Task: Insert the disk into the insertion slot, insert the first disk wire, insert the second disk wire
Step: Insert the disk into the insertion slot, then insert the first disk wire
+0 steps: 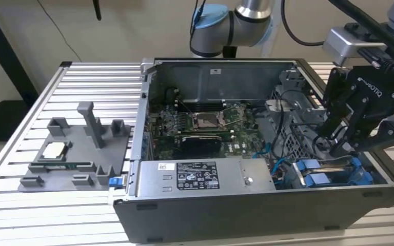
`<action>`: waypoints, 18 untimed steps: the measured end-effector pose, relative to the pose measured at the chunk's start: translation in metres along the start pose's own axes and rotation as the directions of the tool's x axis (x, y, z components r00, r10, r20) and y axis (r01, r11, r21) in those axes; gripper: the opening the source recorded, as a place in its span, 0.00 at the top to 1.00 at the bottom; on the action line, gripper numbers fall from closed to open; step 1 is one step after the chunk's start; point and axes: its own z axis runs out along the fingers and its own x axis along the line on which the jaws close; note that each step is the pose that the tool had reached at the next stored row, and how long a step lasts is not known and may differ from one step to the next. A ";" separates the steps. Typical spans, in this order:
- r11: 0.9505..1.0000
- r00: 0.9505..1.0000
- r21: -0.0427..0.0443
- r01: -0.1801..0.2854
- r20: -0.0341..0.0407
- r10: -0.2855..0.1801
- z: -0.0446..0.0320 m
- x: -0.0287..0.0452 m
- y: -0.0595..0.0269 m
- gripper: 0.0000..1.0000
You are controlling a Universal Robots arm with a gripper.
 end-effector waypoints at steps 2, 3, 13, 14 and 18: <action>1.000 1.000 0.000 0.000 0.000 0.000 -0.0001 0.0000 0.0000 0.53; 1.000 1.000 0.000 0.000 0.000 0.000 -0.0001 0.0000 0.0000 0.53; 1.000 1.000 0.000 0.000 0.000 0.000 -0.0002 -0.0073 0.0005 0.53; 1.000 1.000 0.000 0.000 0.000 0.000 -0.0013 -0.0079 0.0006 0.53; 1.000 1.000 0.000 0.000 0.000 0.000 -0.0075 -0.0098 0.0009 0.53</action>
